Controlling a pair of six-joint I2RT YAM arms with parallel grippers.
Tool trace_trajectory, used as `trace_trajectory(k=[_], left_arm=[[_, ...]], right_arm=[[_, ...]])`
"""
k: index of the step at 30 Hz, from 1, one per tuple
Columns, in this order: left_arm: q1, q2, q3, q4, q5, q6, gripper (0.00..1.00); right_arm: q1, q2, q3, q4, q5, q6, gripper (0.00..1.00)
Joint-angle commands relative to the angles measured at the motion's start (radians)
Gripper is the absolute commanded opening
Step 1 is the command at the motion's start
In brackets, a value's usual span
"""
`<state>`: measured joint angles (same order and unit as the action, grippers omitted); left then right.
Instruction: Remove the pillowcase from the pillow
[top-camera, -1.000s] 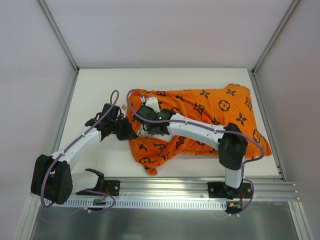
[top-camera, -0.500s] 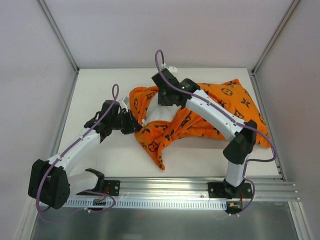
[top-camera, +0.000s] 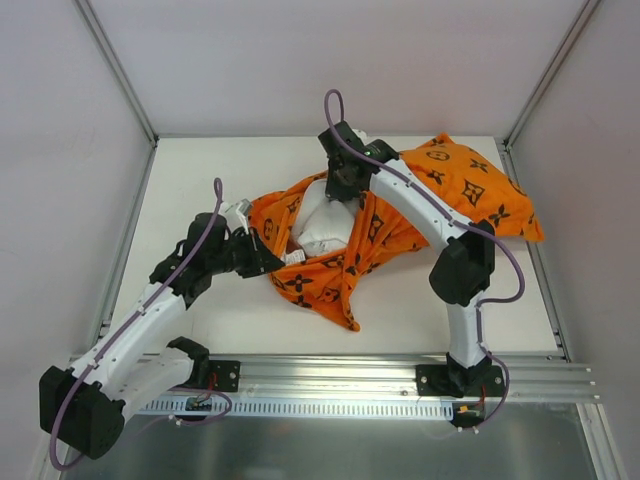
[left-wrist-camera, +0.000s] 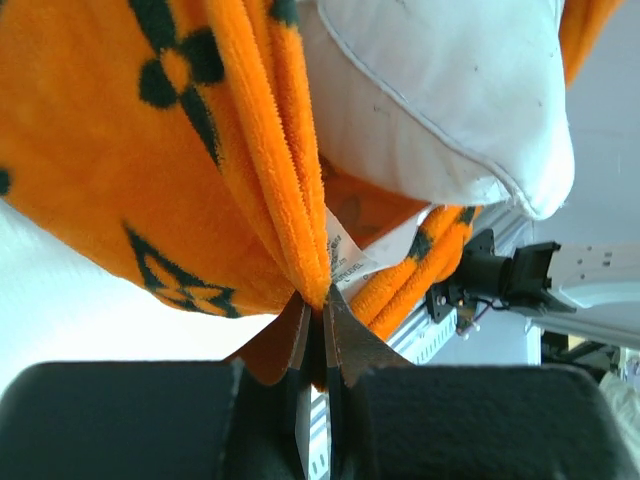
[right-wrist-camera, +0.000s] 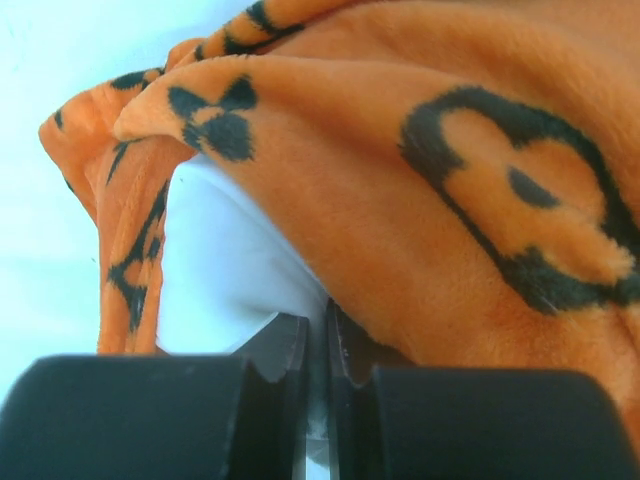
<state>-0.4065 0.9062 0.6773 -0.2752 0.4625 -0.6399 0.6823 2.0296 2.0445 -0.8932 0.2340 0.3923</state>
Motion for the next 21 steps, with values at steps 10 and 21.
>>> trace_trajectory(k=[10, 21], left_arm=[[-0.074, 0.071, -0.107, -0.156, -0.057, -0.093, 0.0], [0.014, 0.29, 0.154, -0.156, -0.001, 0.009, 0.82]], right_arm=[[-0.052, -0.182, -0.046, 0.311, 0.061, 0.007, 0.01], [0.135, -0.729, -0.857, 0.522, 0.008, 0.045, 0.01]])
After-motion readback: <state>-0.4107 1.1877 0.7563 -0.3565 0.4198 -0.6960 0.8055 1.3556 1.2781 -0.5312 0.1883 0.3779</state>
